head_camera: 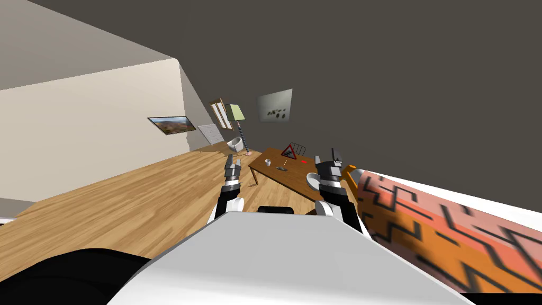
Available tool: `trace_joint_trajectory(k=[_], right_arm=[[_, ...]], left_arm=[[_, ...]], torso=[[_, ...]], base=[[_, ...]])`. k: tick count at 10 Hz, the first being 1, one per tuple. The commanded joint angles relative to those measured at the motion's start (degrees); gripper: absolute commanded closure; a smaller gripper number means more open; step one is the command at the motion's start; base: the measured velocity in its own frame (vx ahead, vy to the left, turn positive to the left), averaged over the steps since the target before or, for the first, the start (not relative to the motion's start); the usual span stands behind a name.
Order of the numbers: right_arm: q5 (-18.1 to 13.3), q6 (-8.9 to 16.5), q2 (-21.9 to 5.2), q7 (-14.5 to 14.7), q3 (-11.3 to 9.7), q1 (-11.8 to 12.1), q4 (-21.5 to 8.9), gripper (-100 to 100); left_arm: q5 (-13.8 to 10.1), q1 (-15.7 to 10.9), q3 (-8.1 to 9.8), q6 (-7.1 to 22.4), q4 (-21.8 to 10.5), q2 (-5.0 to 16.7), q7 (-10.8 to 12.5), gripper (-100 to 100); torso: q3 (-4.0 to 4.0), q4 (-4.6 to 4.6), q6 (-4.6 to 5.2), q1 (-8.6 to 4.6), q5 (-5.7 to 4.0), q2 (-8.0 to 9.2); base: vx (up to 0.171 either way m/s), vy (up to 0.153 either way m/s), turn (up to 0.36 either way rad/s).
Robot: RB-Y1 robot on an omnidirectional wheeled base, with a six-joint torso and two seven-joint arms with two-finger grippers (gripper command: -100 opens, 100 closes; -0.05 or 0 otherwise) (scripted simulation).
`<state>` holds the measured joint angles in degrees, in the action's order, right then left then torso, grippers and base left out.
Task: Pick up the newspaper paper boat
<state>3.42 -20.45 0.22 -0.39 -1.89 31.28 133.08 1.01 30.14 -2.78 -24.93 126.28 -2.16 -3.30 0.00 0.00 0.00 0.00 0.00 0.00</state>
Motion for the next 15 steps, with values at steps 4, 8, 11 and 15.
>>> trace_joint_trajectory(k=[4,8,11,15], right_arm=[[-0.6,-1.9,-4.4,3.3,0.6,-1.0,-5.6,-100],[-1.5,-3.1,-8.1,6.8,1.6,-2.3,-11.9,-100],[-2.5,-3.9,-10.8,9.5,2.3,-3.3,-16.3,-100],[-3.8,-4.5,-13.5,12.6,2.9,-4.5,-22.4,-100]], left_arm=[[0.0,0.0,0.01,0.0,0.0,0.0,0.0,0],[0.0,0.0,0.01,0.0,0.0,0.0,0.0,0],[0.0,0.0,0.01,0.0,0.0,0.0,0.0,0],[0.0,0.0,0.01,0.0,0.0,0.0,0.0,0]], torso=[[0.13,0.05,-0.01,-0.41,-0.09,0.23],[0.12,0.05,0.01,-0.39,-0.10,0.20],[0.09,0.04,0.01,-0.36,-0.09,0.15],[0.03,0.01,0.01,-0.28,-0.07,0.04]], base=[[-0.054,-0.081,0.113],[-0.062,-0.092,0.115],[-0.052,-0.086,0.114],[-0.029,-0.068,0.102]])
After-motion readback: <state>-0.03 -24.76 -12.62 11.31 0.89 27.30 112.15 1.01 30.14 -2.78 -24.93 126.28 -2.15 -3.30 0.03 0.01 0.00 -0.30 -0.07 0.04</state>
